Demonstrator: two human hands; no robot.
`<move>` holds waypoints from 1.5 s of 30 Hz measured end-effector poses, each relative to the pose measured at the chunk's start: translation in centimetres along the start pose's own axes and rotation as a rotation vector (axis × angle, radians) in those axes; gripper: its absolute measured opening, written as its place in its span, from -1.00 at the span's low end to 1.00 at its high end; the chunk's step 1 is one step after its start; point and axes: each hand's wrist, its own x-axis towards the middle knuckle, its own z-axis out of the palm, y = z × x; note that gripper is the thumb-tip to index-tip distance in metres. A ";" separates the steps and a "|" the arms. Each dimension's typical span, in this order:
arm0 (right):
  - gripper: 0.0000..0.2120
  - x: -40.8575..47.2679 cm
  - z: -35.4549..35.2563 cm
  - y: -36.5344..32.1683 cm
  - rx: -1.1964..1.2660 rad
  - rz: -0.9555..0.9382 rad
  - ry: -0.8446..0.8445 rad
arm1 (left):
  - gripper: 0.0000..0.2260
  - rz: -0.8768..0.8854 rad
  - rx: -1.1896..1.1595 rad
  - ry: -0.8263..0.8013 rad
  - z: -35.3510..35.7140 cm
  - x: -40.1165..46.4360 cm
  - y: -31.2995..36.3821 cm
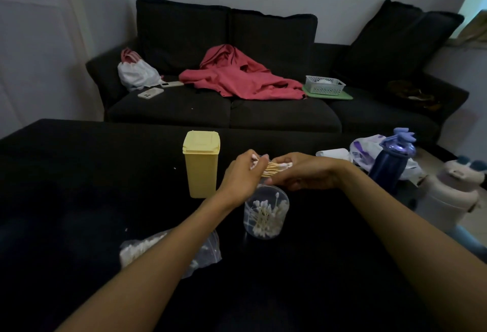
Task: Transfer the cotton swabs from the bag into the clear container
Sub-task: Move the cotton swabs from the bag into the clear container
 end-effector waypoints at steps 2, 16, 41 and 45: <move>-0.79 0.1 0.1 0.1 0.061 -0.028 0.004 | -0.77 -0.017 0.055 0.008 0.1 0.0 0.2; -0.73 0.6 0.0 2.0 0.246 -0.064 0.024 | -0.82 -0.155 -0.159 -0.143 0.2 0.7 0.1; -0.56 1.8 6.1 2.0 0.367 -0.272 0.824 | -0.75 -0.055 0.129 0.051 0.7 -0.9 1.2; -0.71 1.9 6.7 3.3 0.312 -0.349 0.981 | -0.75 -0.131 -0.003 -0.114 1.0 -1.2 1.6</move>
